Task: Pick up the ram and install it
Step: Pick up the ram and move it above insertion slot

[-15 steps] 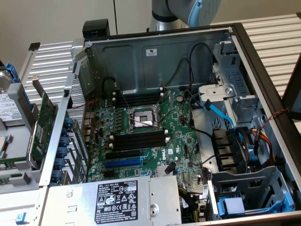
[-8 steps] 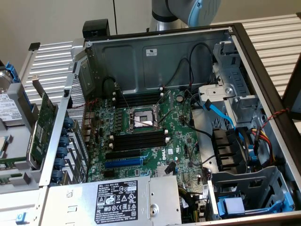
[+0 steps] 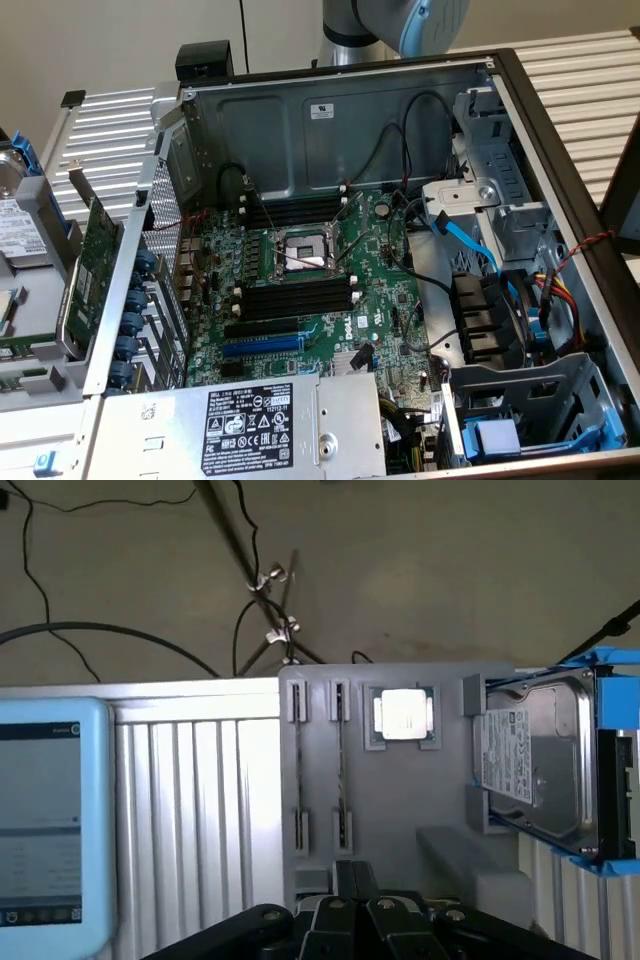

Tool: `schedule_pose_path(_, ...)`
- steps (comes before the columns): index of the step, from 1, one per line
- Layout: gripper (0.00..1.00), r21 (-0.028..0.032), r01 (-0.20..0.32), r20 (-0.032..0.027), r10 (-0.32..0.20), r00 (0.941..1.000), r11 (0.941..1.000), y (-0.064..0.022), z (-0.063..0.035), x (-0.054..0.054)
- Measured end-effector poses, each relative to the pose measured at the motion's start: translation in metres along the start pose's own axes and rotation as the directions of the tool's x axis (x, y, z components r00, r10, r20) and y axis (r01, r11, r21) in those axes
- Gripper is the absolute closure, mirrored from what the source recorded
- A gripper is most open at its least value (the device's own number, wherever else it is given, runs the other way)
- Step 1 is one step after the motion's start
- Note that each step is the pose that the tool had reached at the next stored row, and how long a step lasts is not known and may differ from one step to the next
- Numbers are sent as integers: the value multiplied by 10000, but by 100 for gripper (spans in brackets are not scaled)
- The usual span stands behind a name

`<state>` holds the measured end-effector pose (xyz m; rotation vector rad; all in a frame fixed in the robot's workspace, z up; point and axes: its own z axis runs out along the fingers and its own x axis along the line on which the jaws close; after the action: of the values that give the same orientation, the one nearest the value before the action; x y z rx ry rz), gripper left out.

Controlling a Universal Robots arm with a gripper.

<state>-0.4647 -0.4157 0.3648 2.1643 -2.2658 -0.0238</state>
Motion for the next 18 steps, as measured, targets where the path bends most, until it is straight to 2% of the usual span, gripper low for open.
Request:
schedule_pose_path(3, 89, 29, 15, 2, -15, 10000, 10000, 9, 50, 2)
schedule_pose_path(4, 83, 34, 16, 1, -16, 10000, 10000, 11, 67, 2)
schedule_pose_path(5, 83, 43, 18, 2, -18, 10000, 10000, 14, 82, 2)
schedule_pose_path(7, 70, 53, 24, 3, -24, 10000, 10000, 21, 109, 2)
schedule_pose_path(8, 70, 54, 26, 2, -26, 10000, 10000, 24, 120, 4)
schedule_pose_path(10, 58, 54, 27, 2, -27, 10000, 10000, 29, 150, 7)
schedule_pose_path(18, 58, 54, 29, 2, -29, 10000, 10000, 77, 295, 10)
